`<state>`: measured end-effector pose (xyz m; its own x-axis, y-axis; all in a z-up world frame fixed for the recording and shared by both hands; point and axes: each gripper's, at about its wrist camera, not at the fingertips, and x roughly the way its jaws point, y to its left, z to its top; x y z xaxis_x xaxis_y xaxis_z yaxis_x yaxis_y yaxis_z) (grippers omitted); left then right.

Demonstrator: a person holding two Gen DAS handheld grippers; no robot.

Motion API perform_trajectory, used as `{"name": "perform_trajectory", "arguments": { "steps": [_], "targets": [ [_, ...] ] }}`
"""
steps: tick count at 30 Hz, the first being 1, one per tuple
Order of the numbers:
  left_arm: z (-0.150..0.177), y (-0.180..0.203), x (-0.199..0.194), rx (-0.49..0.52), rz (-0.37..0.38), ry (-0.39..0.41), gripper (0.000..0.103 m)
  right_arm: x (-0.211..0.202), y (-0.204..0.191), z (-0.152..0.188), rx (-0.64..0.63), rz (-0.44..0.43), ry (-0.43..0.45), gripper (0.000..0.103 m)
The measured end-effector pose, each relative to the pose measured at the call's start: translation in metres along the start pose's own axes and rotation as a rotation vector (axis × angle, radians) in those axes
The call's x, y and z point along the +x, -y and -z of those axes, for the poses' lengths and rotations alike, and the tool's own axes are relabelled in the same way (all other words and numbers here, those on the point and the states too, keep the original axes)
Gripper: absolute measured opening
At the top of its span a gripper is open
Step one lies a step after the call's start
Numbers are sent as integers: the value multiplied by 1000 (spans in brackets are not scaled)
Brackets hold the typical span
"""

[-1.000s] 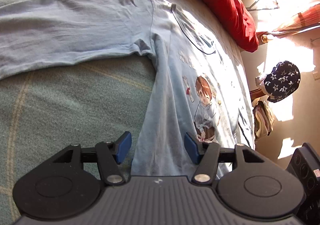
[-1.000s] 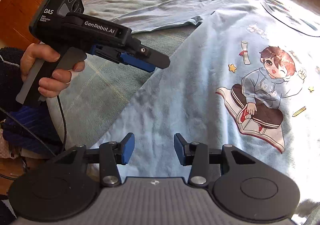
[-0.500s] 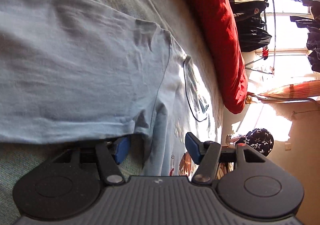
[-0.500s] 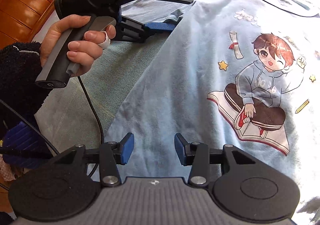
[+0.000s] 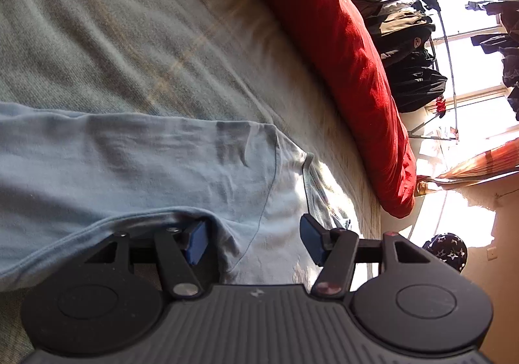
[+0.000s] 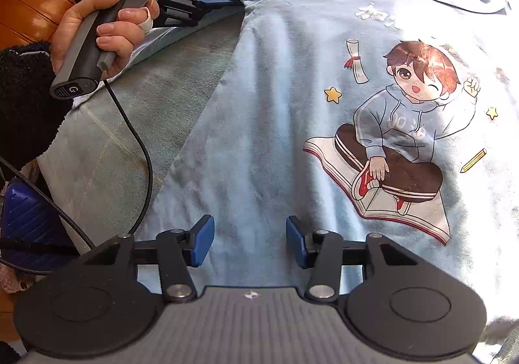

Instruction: Fold clothes

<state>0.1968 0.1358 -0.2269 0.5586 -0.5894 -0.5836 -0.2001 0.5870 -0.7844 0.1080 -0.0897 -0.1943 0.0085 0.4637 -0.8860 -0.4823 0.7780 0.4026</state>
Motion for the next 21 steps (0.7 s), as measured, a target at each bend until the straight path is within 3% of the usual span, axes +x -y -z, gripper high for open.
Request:
{"name": "perform_trajectory", "arguments": {
  "steps": [12,18,21],
  "targets": [
    [46,-15,-6,14,56,-166,62,3,2,0,-1,-1,0,58],
    [23,-16,14,26,118,-234,64,5,3,4,-1,-2,-4,58],
    [13,-2,17,79,103,-245,61,8,-4,6,-5,2,-2,59]
  ]
}}
